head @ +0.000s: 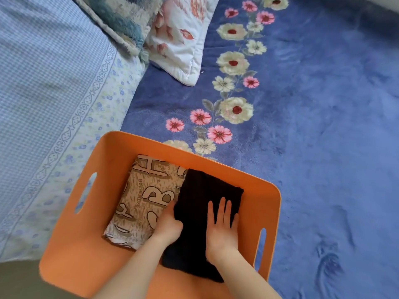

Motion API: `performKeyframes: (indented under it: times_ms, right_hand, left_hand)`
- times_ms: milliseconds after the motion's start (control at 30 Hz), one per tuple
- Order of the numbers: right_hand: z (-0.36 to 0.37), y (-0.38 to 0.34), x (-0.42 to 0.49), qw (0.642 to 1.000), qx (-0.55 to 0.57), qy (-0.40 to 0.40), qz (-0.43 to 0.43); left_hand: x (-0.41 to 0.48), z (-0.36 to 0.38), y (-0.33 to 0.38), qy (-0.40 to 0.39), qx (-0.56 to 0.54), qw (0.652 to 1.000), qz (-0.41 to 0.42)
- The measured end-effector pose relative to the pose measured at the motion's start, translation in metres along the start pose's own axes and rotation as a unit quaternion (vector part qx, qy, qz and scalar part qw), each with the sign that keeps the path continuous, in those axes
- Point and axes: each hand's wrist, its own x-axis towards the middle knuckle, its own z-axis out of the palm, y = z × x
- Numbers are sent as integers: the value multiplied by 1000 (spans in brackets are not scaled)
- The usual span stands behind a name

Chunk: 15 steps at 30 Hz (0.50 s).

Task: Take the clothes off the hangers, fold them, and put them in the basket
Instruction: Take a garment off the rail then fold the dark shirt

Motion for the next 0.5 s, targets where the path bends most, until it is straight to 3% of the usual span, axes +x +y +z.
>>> performKeyframes:
  times_ms: [67, 133, 200, 267, 300, 367, 433, 500]
  right_hand:
    - [5, 2, 13, 999, -37, 0, 2]
    - [11, 4, 23, 999, -50, 7, -1]
    - [14, 6, 25, 999, -46, 11, -7]
    - [11, 7, 20, 999, -33, 35, -7]
    - [8, 8, 19, 998, -32, 54, -3]
    - [-1, 13, 21, 996, -44, 73, 11]
    - [-7, 20, 34, 997, -59, 56, 21]
    - [-8, 25, 51, 995, -89, 42, 22]
  left_hand:
    - [1, 4, -2, 12, 46, 999, 23]
    - [-3, 11, -5, 77, 183, 976, 89]
    - [-8, 16, -2, 131, 348, 901, 224]
    - [-6, 18, 2, 105, 458, 814, 342]
    - [-1, 14, 5, 73, 500, 783, 364]
    - [15, 6, 14, 21, 553, 757, 348]
    - [35, 0, 23, -32, 599, 749, 282]
    - [47, 1, 27, -44, 631, 735, 245]
